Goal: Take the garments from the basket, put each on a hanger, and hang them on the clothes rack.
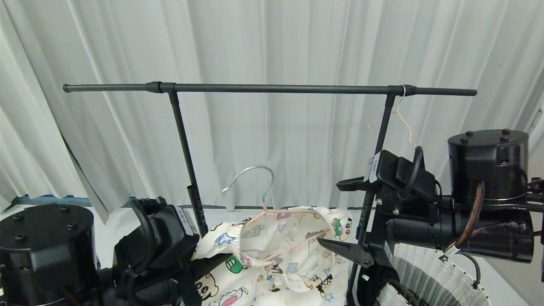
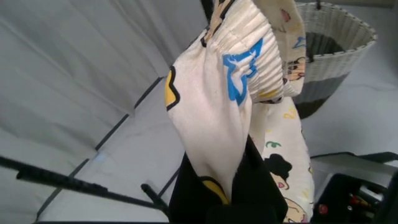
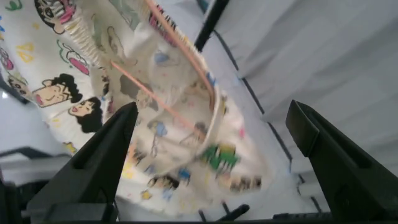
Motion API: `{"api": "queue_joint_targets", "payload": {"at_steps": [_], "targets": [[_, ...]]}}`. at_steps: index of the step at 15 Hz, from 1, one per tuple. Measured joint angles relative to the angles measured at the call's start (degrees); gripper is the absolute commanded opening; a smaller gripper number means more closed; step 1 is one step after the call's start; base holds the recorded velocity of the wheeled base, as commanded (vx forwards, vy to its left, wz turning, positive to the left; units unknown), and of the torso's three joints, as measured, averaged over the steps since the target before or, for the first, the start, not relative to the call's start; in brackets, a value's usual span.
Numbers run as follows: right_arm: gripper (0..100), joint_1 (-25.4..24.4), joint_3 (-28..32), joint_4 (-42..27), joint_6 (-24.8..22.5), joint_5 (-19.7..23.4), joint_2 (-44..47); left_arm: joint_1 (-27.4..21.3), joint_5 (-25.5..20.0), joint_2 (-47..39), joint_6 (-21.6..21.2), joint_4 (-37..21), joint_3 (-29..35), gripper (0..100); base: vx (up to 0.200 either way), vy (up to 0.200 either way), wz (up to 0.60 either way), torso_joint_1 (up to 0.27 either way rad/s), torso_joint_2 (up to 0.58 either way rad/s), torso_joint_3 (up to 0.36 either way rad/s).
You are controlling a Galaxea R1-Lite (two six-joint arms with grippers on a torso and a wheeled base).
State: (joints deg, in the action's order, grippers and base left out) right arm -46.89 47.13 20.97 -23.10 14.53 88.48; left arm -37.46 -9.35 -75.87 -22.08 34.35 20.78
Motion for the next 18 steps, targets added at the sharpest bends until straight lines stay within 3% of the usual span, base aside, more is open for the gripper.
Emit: {"api": "queue_joint_targets", "payload": {"at_steps": [2, 8, 11, 12, 18], "targets": [[100, -0.4, 1.02, -3.27, -4.68, 3.36, 1.34, -2.28, 0.02, 0.44, 0.0, -0.01, -0.23, 0, 0.0, 0.0, 0.0, 0.0, 0.0, 0.0], [100, -1.62, 5.22, -11.34, -5.55, 3.63, 4.62, -6.11, 0.0, 0.71, -1.79, -0.01, -0.32, 0, 0.0, 0.0, 0.0, 0.0, 0.0, 0.0], [100, -1.23, 7.19, -14.41, -8.13, 3.36, 6.19, -7.02, 0.02, 0.79, -1.9, -0.01, -0.28, 0, 0.0, 0.0, 0.0, 0.0, 0.0, 0.0], [0, -1.05, 7.55, -14.43, -8.31, 3.32, 6.78, -7.35, 0.02, 0.79, -1.9, -0.01, -0.21, 0, 0.0, 0.0, 0.0, 0.0, 0.0, 0.0], [0, -0.94, 8.87, -13.62, -10.07, -0.44, 8.87, -7.61, 0.13, 0.82, -1.9, 0.0, -0.15, 0, 0.0, 0.0, 0.0, 0.0, 0.0, 0.0]]}}
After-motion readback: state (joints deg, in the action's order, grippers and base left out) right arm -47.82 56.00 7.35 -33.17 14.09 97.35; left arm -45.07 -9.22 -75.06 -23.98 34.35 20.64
